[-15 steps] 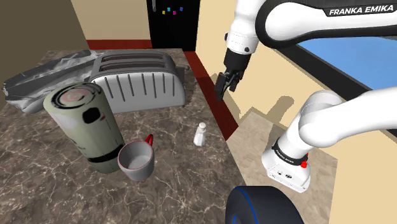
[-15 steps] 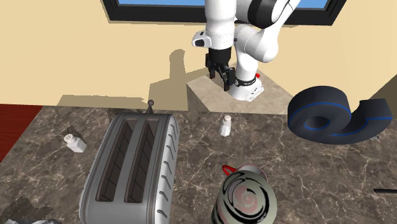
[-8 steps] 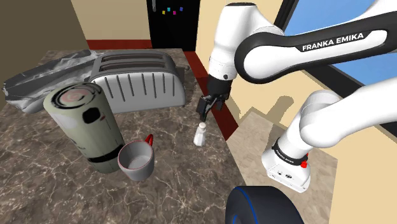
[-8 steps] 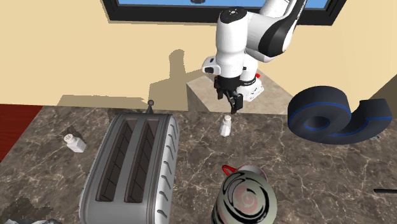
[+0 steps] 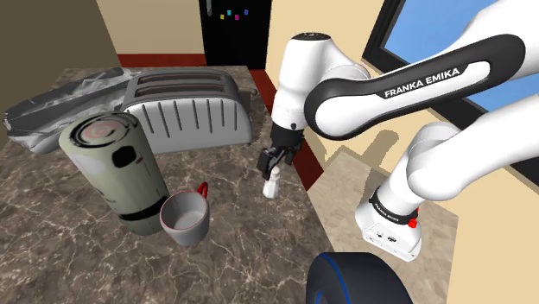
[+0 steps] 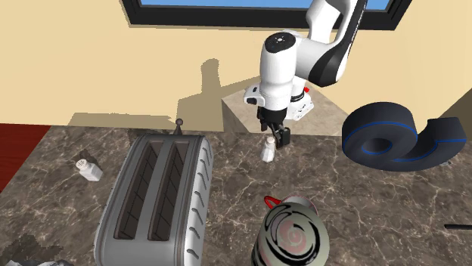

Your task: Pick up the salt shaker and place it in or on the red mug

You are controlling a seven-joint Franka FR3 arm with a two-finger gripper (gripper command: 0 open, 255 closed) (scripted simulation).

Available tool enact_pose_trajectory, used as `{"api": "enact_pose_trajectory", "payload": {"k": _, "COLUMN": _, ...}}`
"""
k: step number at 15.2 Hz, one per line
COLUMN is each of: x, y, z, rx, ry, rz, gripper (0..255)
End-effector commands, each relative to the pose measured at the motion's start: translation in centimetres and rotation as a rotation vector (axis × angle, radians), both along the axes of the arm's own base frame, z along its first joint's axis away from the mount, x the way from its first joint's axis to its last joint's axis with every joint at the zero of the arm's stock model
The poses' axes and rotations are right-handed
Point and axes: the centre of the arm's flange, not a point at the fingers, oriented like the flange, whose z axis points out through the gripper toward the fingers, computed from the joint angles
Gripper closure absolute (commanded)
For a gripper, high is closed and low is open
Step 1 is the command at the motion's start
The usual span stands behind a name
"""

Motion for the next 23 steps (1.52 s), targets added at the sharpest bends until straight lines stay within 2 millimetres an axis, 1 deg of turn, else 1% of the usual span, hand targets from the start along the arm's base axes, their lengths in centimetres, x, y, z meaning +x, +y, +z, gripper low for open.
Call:
{"api": "enact_pose_trajectory", "payload": {"k": 1, "x": 0.0, "y": 0.1, "z": -1.4, "rx": 0.000, "ry": -0.001, "rz": 0.000, "gripper": 0}}
{"api": "enact_pose_trajectory", "payload": {"k": 9, "x": 0.0, "y": 0.1, "z": -1.4, "rx": 0.000, "ry": 0.000, "rz": 0.000, "gripper": 0}}
{"api": "enact_pose_trajectory", "payload": {"k": 10, "x": 0.0, "y": 0.1, "z": -1.4, "rx": 0.000, "ry": 0.000, "rz": 0.000, "gripper": 255}}
{"api": "enact_pose_trajectory", "payload": {"k": 19, "x": 0.0, "y": 0.1, "z": -1.4, "rx": 0.000, "ry": -0.001, "rz": 0.000, "gripper": 255}}
{"api": "enact_pose_trajectory", "payload": {"k": 23, "x": 0.0, "y": 0.1, "z": 0.7, "rx": 0.000, "ry": -0.001, "rz": 0.000, "gripper": 255}}
